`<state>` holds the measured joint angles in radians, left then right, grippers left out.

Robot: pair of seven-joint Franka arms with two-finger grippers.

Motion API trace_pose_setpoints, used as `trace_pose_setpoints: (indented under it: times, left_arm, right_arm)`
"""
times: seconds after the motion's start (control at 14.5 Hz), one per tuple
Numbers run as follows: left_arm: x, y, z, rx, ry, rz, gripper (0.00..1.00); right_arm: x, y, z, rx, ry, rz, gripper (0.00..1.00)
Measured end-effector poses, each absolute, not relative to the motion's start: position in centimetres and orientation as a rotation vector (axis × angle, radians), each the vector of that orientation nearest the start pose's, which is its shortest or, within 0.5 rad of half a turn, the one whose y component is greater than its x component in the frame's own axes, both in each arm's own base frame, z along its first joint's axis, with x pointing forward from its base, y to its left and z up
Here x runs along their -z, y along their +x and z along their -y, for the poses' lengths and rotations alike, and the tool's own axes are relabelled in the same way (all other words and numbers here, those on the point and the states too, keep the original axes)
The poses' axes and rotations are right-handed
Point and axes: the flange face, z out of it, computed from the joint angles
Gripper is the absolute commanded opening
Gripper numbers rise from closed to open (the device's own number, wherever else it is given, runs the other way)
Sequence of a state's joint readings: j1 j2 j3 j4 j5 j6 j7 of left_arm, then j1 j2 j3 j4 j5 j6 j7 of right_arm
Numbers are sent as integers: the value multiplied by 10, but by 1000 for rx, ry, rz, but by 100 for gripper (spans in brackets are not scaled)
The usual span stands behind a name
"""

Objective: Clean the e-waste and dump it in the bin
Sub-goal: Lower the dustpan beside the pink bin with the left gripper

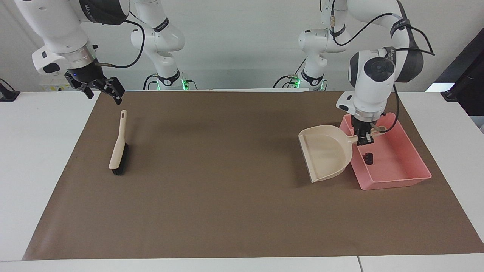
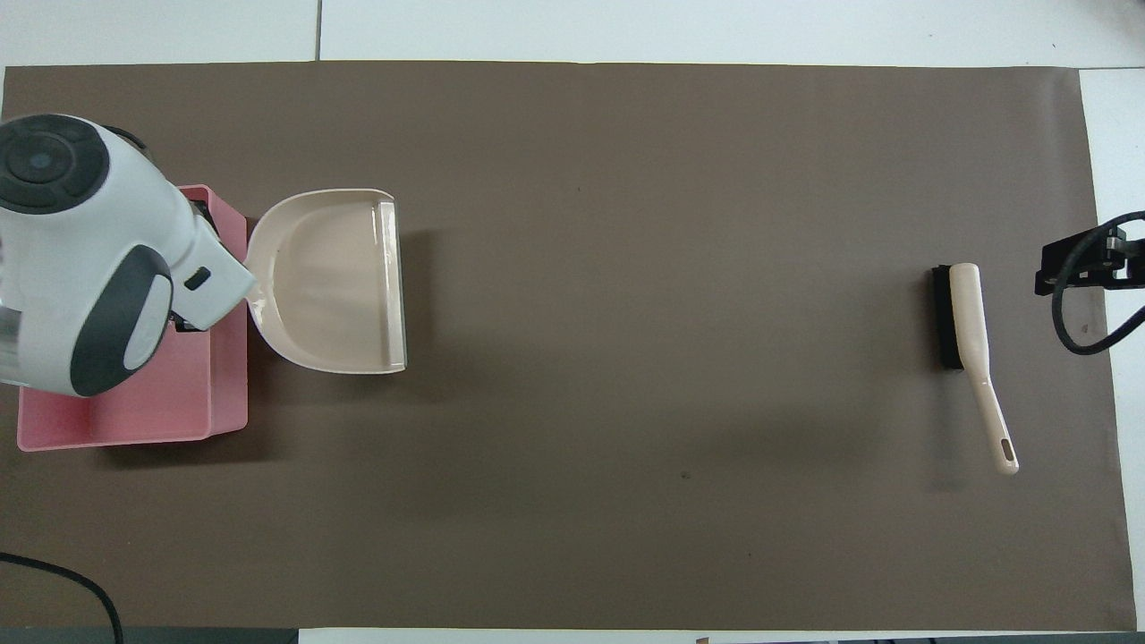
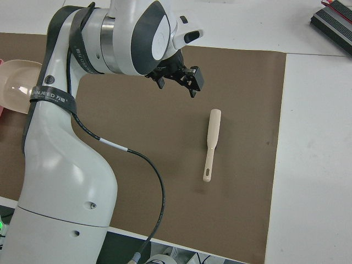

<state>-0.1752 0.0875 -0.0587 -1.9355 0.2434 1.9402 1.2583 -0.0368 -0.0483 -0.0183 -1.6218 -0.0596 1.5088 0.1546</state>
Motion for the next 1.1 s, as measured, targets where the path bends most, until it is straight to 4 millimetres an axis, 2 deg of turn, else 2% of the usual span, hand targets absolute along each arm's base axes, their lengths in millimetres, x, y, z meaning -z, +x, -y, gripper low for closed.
trace_pose_setpoints:
  times: [0.14, 0.28, 0.41, 0.48, 0.55, 0.62, 0.69, 0.89, 1.03, 1.1]
  left_arm:
    - [-402, 548, 140, -257, -2076, -2168, 0]
    - [-379, 538, 157, -232, -2061, -2186, 0]
    - [-361, 531, 163, -210, -2055, -2193, 0]
    - [-356, 529, 162, -203, -2056, -2194, 4]
    - [-352, 528, 161, -200, -2056, -2194, 22]
    - [-351, 527, 161, -195, -2056, -2195, 49]
    - [-351, 527, 162, -192, -2052, -2197, 70]
    - [-351, 525, 172, -183, -2005, -2239, 71]
    - [-352, 525, 176, -172, -1960, -2276, 99]
    - [-353, 525, 175, -170, -1956, -2279, 99]
  right_arm:
    - [-623, 531, 36, -92, -3186, -303, 100]
    - [-623, 532, 36, -89, -3188, -274, 100]
    - [-624, 532, 36, -77, -3189, -261, 100]
    - [-625, 533, 36, -74, -3189, -257, 100]
    - [-626, 533, 36, -70, -3190, -244, 100]
    - [-628, 533, 36, -67, -3191, -227, 100]
    - [-630, 532, 36, -70, -3191, -220, 100]
    - [-632, 530, 36, -90, -3191, -212, 100]
    - [-633, 530, 34, -89, -3186, -210, 100]
    - [-633, 530, 34, -89, -3180, -209, 100]
